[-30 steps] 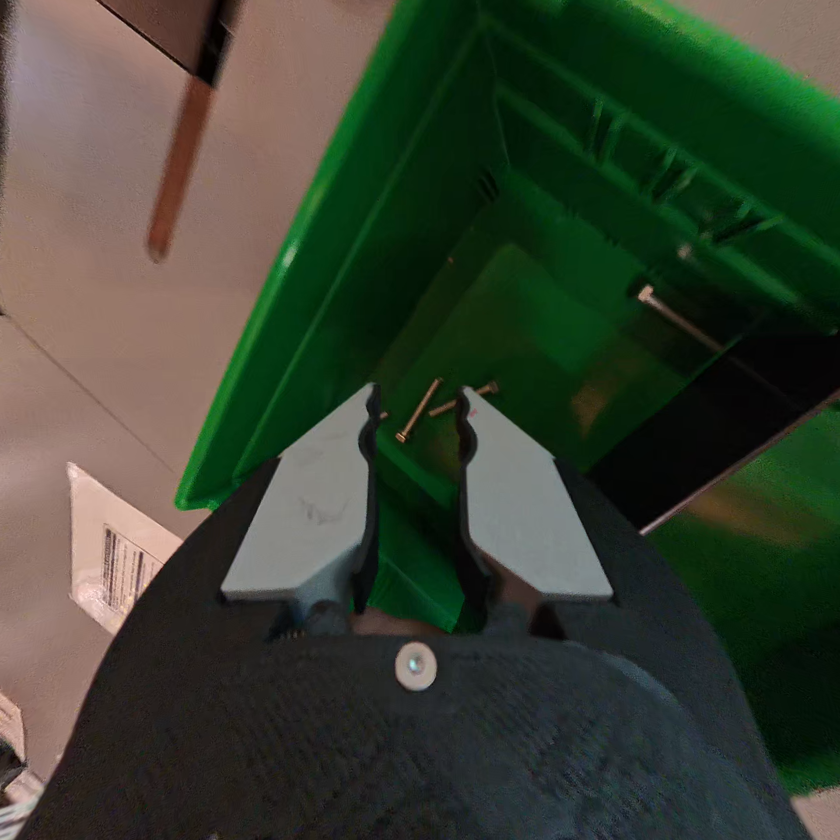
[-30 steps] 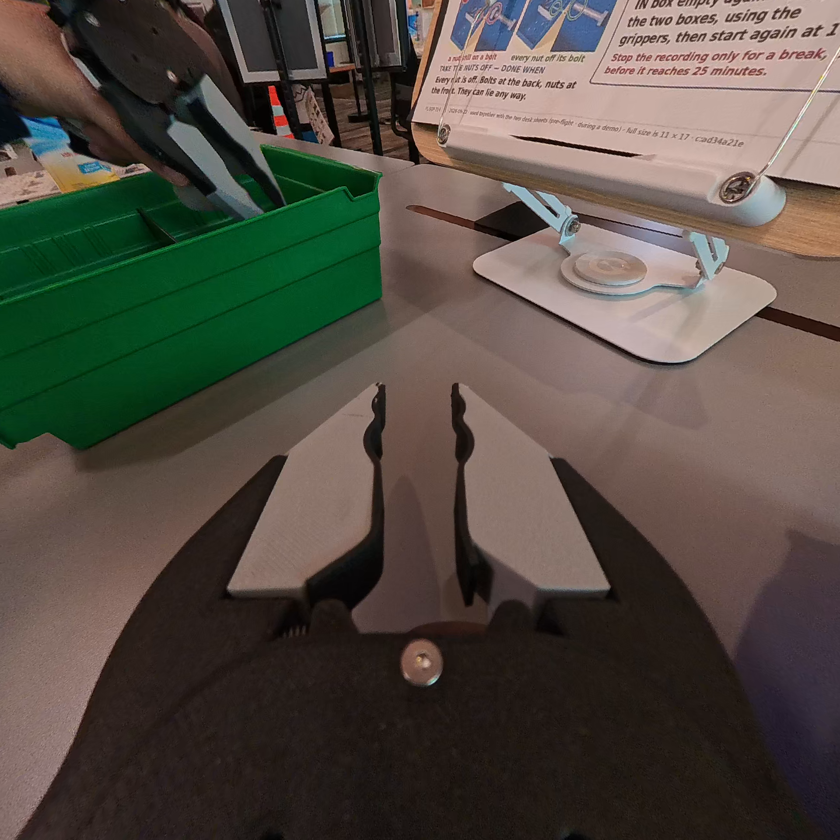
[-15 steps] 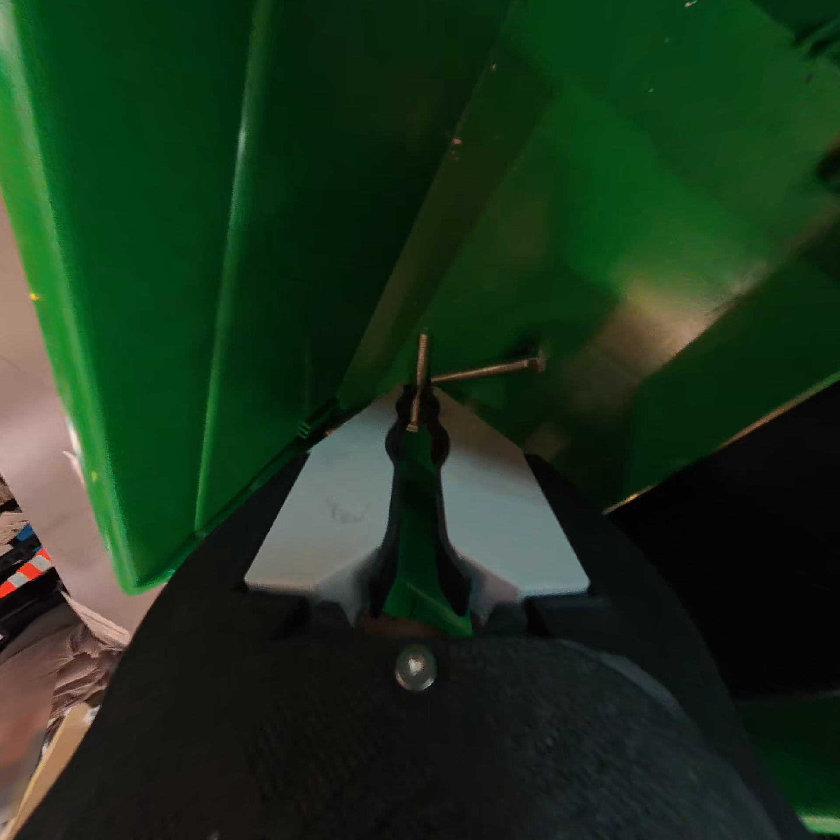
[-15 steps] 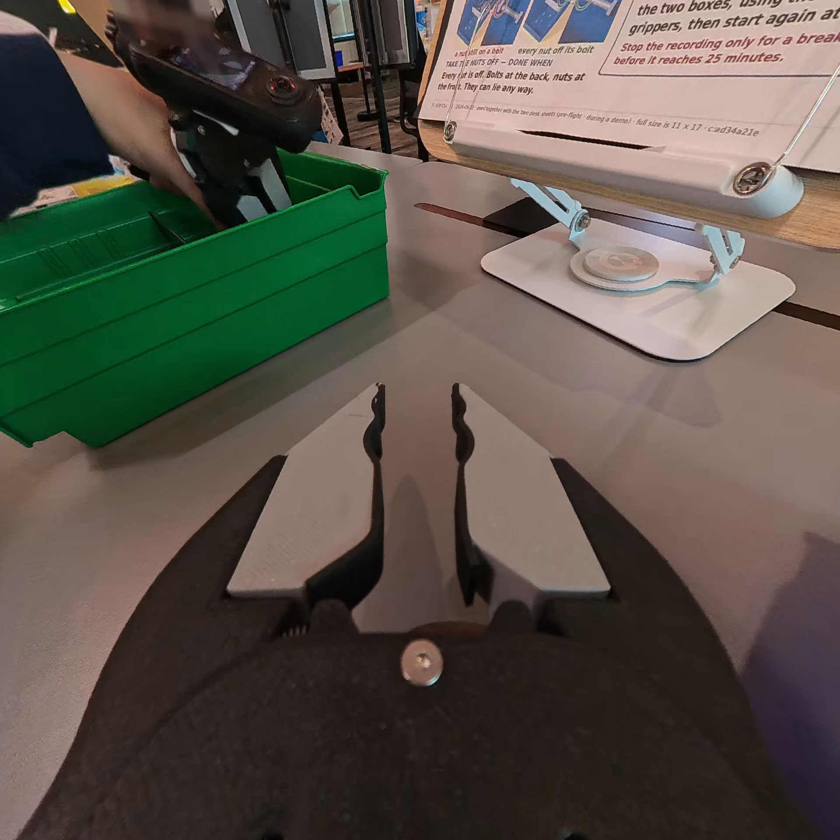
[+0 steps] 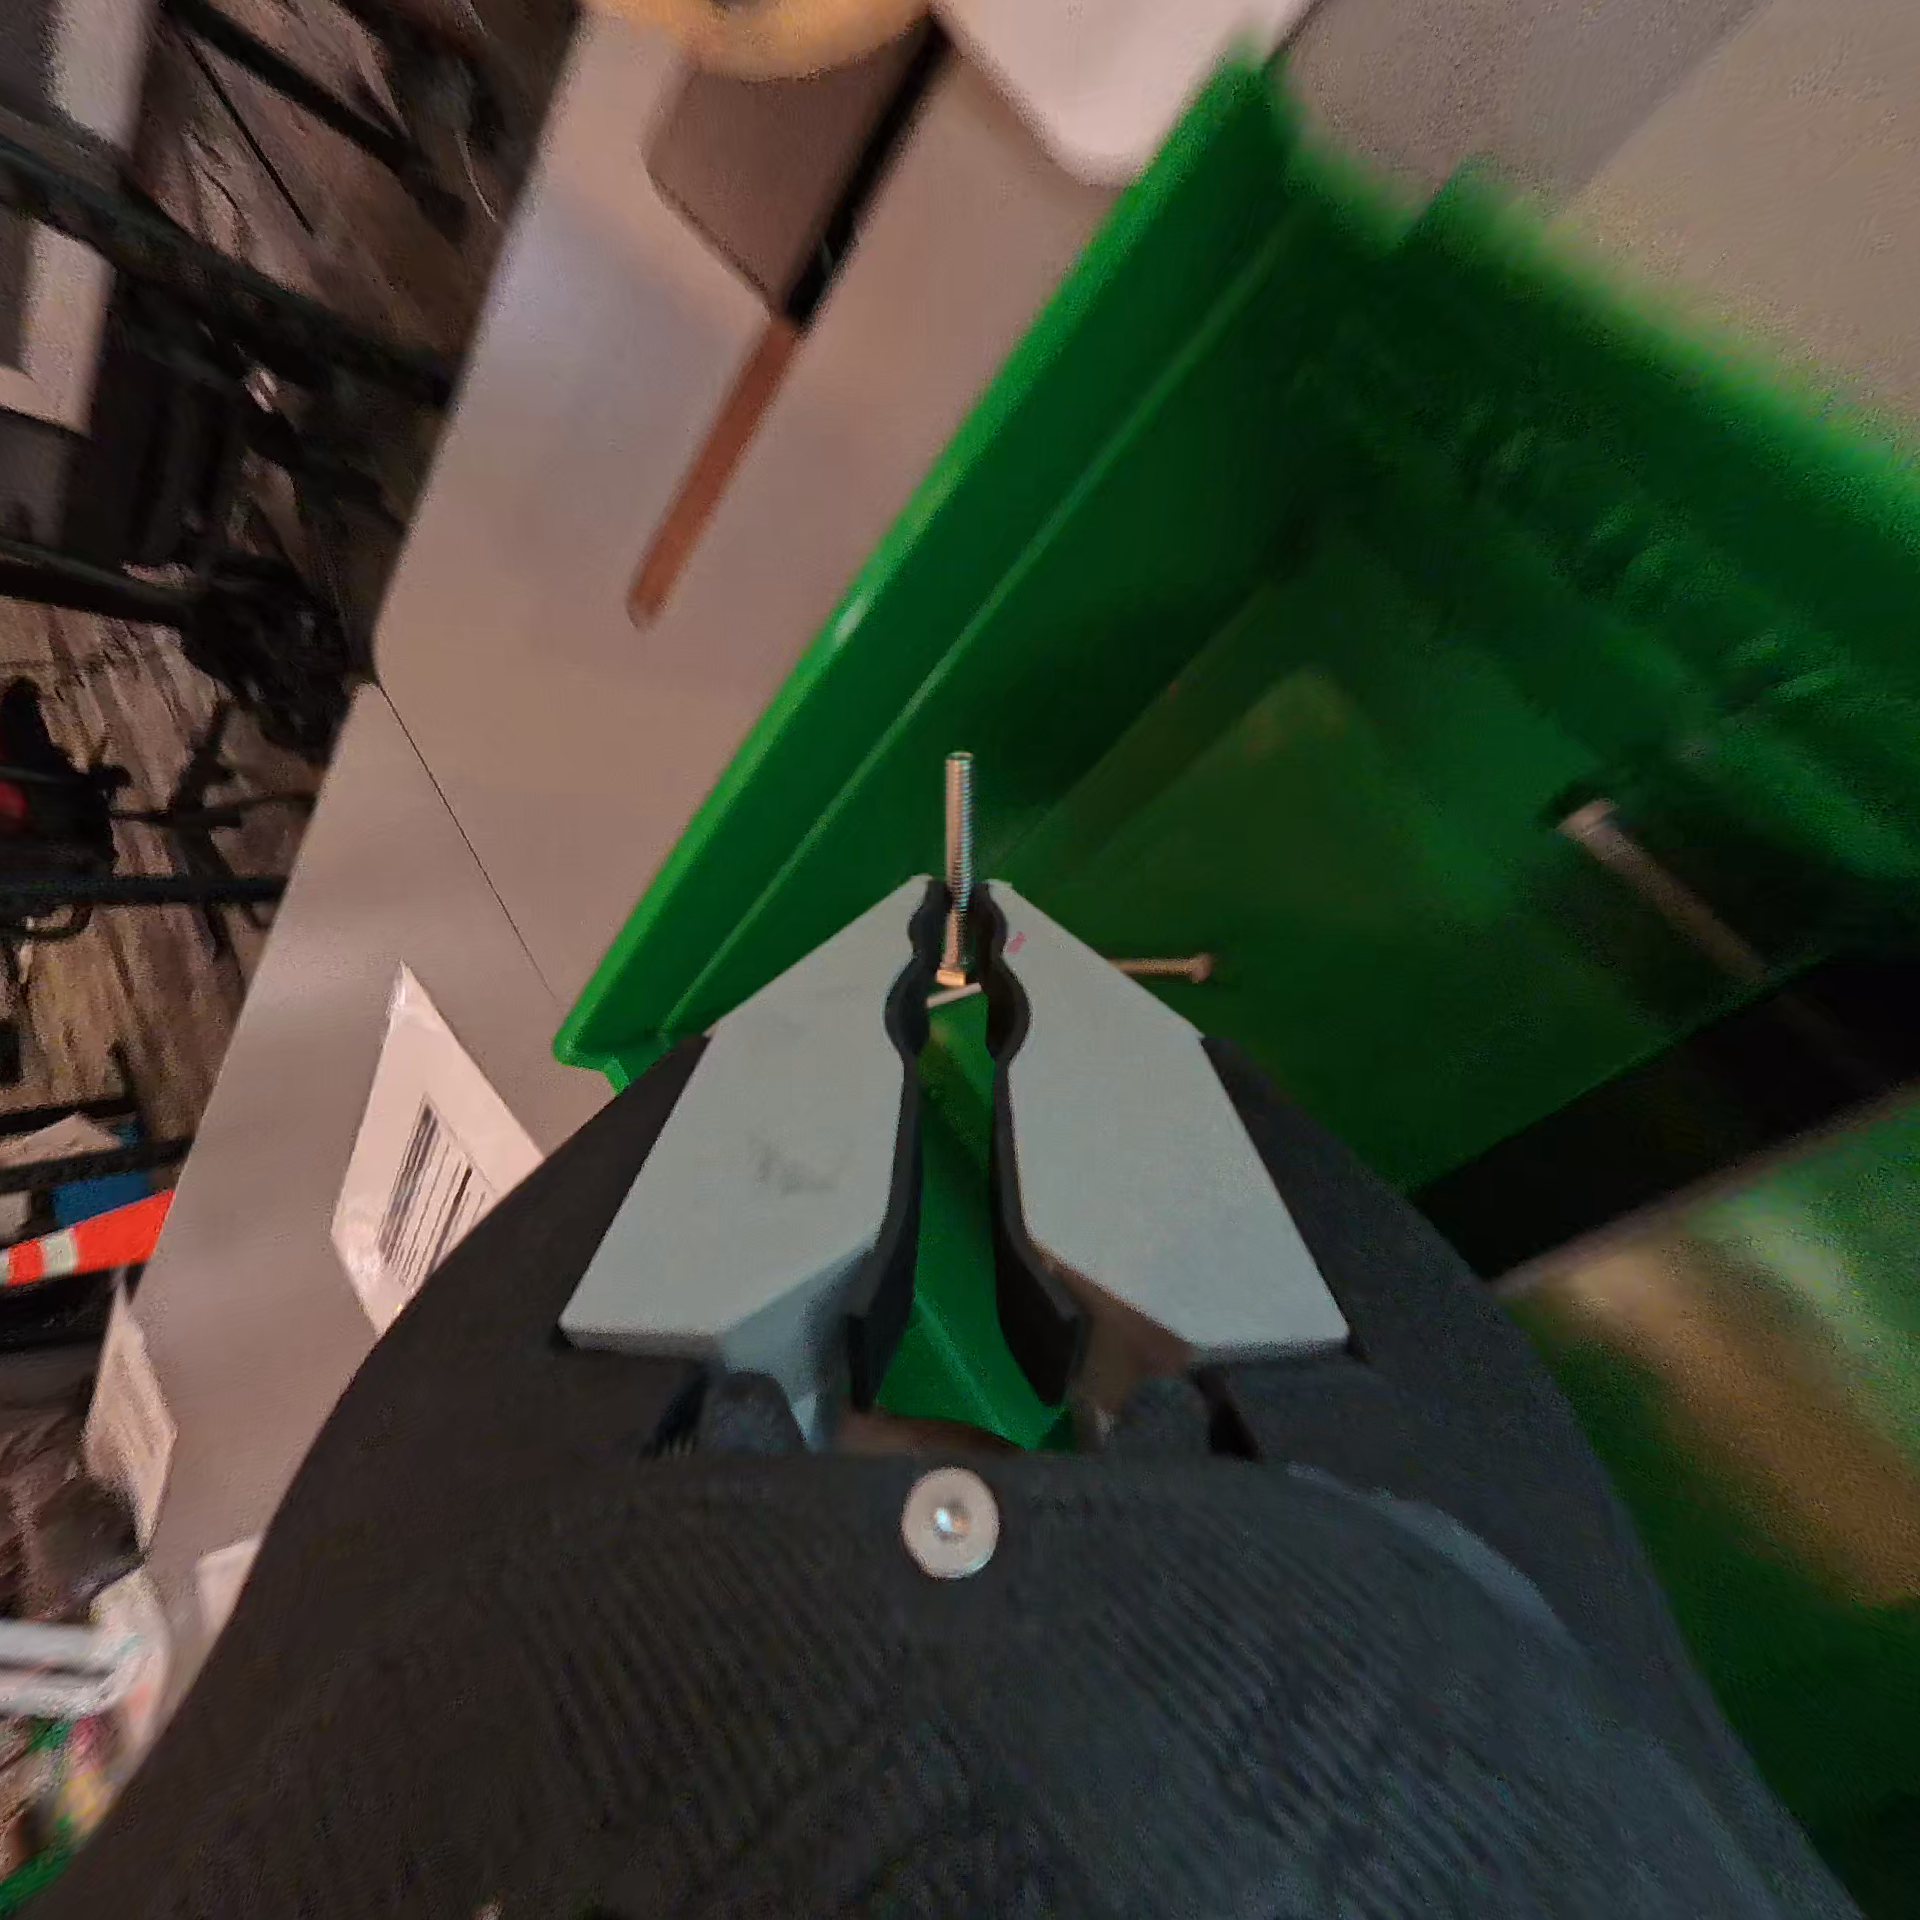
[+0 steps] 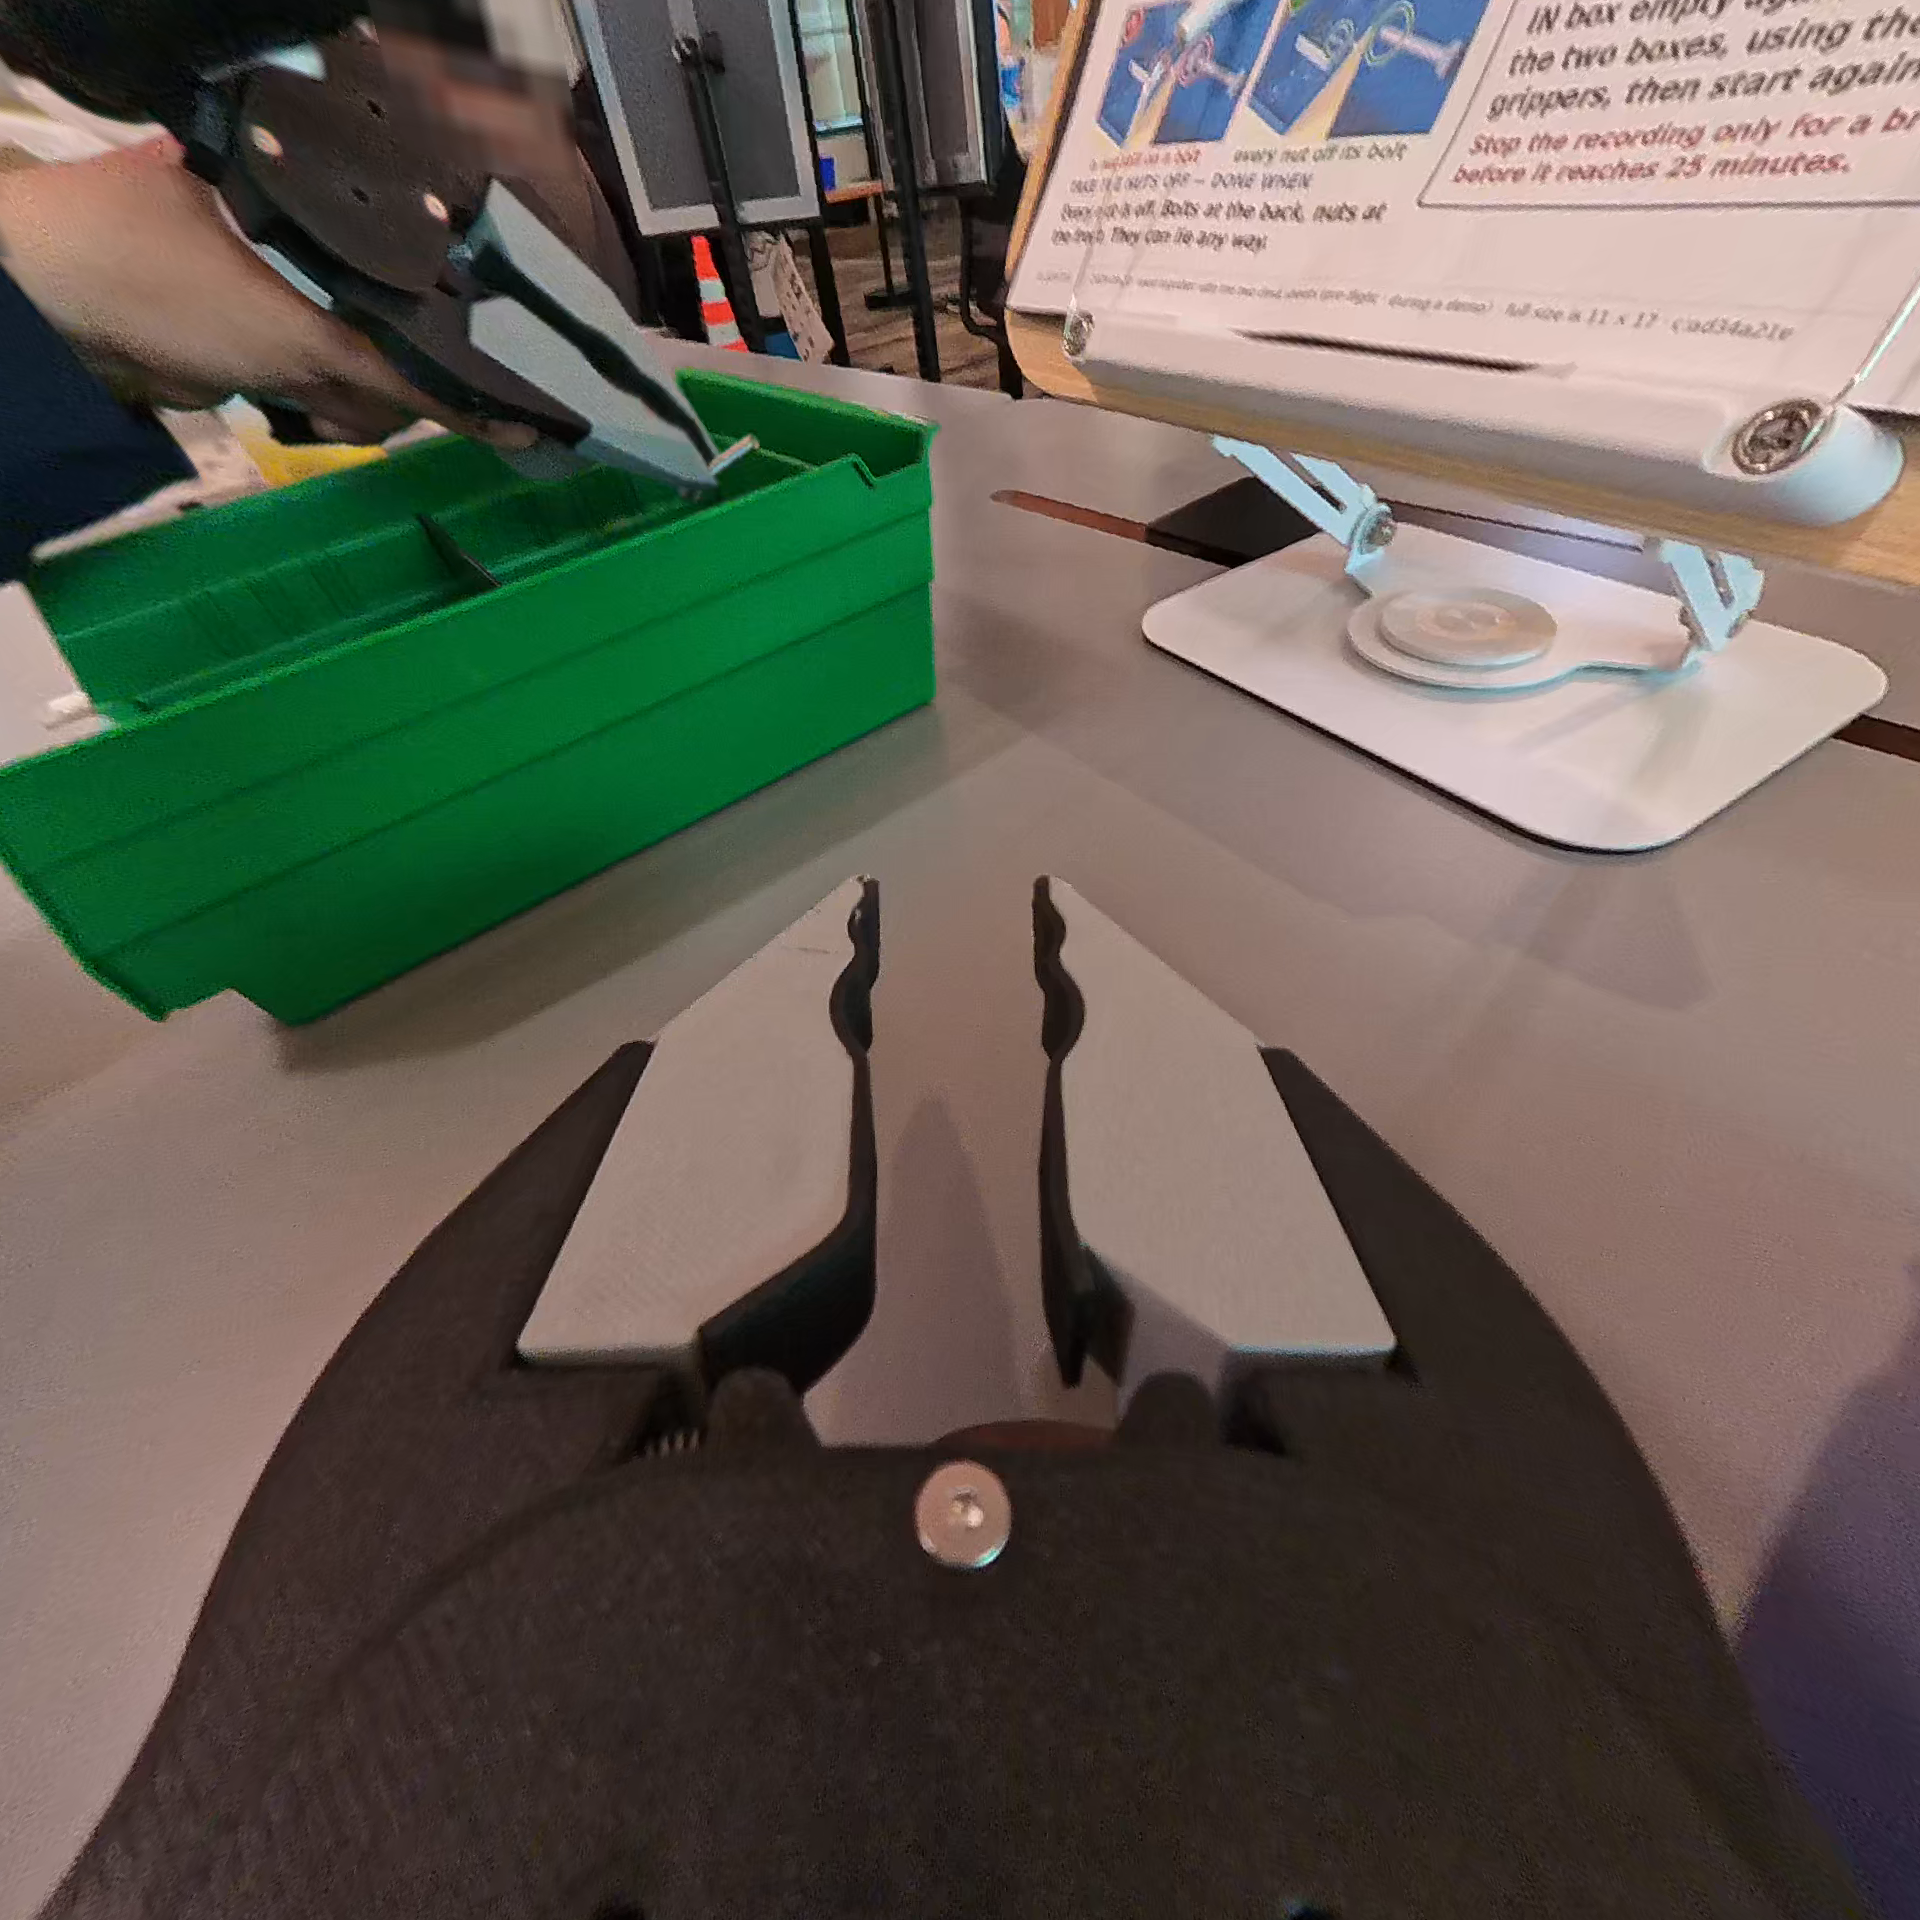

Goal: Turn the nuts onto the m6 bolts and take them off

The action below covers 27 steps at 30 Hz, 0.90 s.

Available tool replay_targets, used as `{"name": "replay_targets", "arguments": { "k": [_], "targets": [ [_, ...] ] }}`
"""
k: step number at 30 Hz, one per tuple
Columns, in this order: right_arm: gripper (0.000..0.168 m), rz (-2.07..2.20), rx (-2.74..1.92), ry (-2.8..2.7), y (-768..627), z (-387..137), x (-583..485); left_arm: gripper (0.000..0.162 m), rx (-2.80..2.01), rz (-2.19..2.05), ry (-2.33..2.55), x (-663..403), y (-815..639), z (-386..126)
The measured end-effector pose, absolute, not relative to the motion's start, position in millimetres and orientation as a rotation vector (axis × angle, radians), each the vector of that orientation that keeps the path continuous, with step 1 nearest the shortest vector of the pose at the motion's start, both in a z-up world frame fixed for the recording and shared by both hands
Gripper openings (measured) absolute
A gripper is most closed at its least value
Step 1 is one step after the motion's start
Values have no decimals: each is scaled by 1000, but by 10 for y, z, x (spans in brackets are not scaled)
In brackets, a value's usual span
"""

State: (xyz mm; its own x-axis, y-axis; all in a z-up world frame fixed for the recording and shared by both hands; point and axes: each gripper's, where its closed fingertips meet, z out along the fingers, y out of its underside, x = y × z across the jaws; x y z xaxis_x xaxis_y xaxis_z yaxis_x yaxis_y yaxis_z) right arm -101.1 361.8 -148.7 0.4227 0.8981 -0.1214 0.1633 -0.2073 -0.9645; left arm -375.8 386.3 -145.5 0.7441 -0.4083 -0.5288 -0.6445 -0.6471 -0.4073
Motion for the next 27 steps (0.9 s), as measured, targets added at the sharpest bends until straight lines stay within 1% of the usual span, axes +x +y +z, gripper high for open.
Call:
{"name": "replay_targets", "arguments": {
  "k": [2,5,8,10,12,13,15,18,20,23,24,26,27],
  "targets": [
    [27,944,-1620,-937,3570,-1404,-1023,3,-2198,432,755,-3377,3825,-1107],
    [29,1060,-1557,-925,3450,-1240,-1045,3,-1941,182,708,-2526,3645,-581],
    [31,1198,-1446,-892,3305,-931,-994,3,-1756,-19,675,-1724,3398,-325],
    [32,1243,-1344,-843,3251,-673,-870,3,-1684,-61,628,-1391,3302,-313],
    [26,1264,-1229,-761,3236,-407,-688,3,-1639,-31,533,-1252,3303,-372],
    [22,1264,-1201,-729,3246,-327,-614,3,-1622,-29,507,-1183,3312,-434],
    [23,1289,-1200,-714,3258,-279,-564,3,-1605,-81,508,-1002,3330,-597],
    [27,1342,-1278,-742,3273,-394,-652,3,-1616,-98,547,-840,3360,-789],
    [28,1347,-1346,-779,3280,-544,-749,2,-1590,-69,527,-866,3380,-808],
    [28,1356,-1392,-814,3272,-682,-841,2,-1600,-166,508,-801,3352,-894],
    [26,1371,-1393,-830,3248,-704,-865,2,-1610,-179,497,-791,3350,-925],
    [14,1360,-1405,-852,3233,-756,-887,2,-1606,-204,474,-775,3328,-930],
    [5,1331,-1402,-849,3251,-765,-875,3,-1602,-209,476,-766,3313,-930]
  ]
}}
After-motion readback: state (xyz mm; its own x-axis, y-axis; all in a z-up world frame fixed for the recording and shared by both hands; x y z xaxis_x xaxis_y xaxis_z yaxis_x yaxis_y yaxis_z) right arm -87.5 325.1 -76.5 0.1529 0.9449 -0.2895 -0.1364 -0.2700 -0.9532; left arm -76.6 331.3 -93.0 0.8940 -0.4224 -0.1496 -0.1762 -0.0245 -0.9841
